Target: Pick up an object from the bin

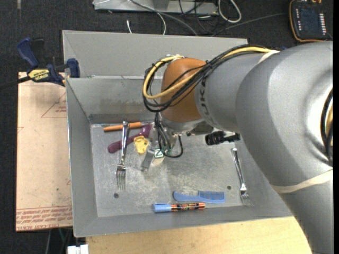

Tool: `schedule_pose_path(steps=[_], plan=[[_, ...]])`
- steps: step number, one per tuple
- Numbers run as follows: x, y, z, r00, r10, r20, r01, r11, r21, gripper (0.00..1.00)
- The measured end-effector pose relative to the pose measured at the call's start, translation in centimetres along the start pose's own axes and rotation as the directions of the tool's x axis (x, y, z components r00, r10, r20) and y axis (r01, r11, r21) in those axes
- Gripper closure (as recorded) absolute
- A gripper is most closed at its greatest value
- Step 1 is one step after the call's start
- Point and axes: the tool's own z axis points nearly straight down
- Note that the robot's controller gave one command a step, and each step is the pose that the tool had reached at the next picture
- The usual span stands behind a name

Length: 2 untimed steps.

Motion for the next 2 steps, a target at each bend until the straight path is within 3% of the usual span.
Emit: schedule_pose_path(steps=[1,2], plan=[[-1.7,0.5,-8.6,0.896,-0.444,0.013,0.444,0.896,0.001,0.0],[1.4,1.0,-3.1,0.998,0.062,-0.002,-0.062,0.998,0.002,0.0]])
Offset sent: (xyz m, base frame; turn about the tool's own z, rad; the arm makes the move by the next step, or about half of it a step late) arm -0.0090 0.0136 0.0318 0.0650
